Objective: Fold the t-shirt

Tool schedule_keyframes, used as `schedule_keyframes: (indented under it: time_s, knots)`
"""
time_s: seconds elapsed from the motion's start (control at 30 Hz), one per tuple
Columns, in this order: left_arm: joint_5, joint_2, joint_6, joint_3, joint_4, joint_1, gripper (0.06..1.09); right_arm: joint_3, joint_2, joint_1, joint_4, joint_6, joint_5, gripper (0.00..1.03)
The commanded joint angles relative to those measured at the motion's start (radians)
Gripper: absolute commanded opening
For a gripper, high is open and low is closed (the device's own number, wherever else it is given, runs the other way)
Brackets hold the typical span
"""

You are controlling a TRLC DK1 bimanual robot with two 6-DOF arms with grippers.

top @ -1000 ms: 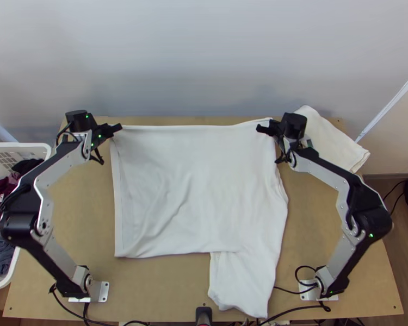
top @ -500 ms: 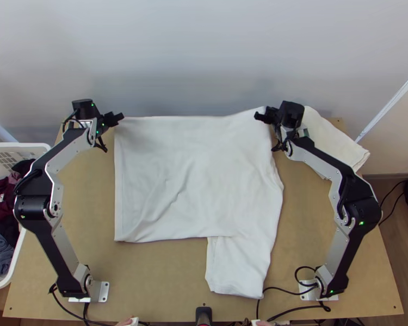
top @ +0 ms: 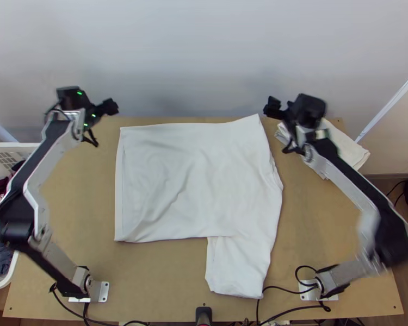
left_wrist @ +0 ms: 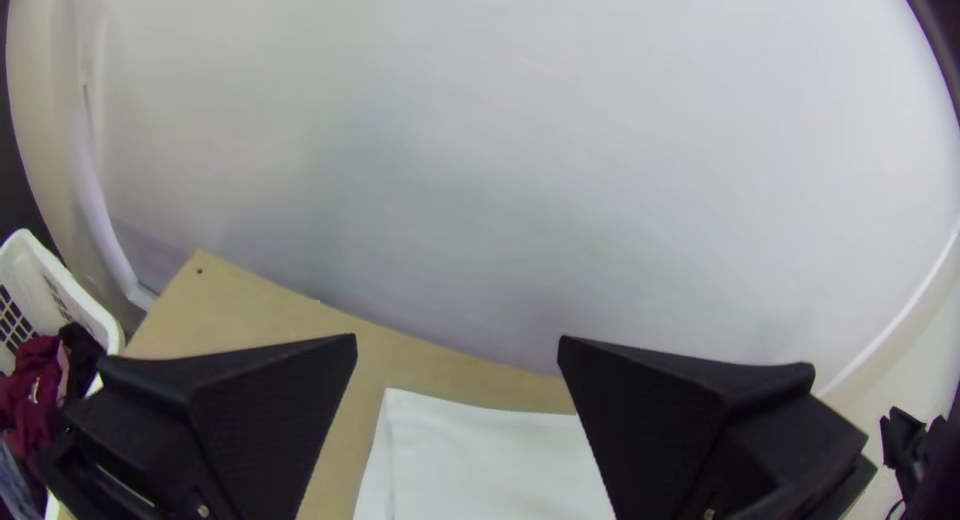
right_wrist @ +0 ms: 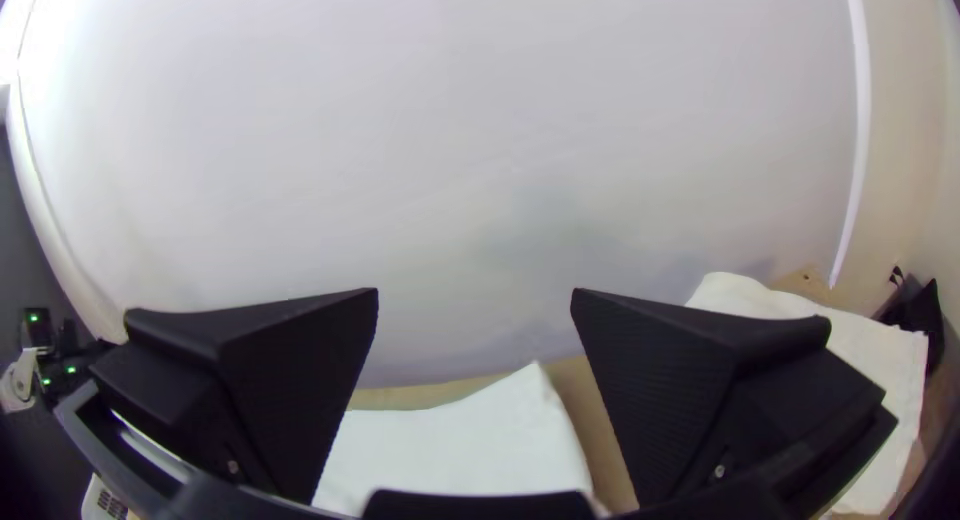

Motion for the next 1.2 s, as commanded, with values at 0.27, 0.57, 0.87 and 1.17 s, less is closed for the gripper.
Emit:
schedule_keyframes:
  time_s: [0.27, 0.57, 0.87, 1.17]
  knots:
    - [0.013, -0.366, 0.107, -0.195, -0.213, -0.017, 1.04, -0.148, -0.506, -0.045, -0.578, 0.305, 0.008, 0.87]
    - [0.119, -0.673, 0.313, -0.452, -0.435, -0.030, 1.03, -0.260, -0.709, 0.009, -1.111, 0.422, -0.136, 0.87]
    - [0.140, -0.874, 0.353, -0.677, -0.543, -0.027, 1.03, -0.476, -0.813, 0.073, -1.259, 0.461, -0.261, 0.81]
    - [0.140, -0.929, 0.333, -0.732, -0.550, -0.030, 1.03, -0.657, -0.759, 0.142, -1.196, 0.432, -0.328, 0.65]
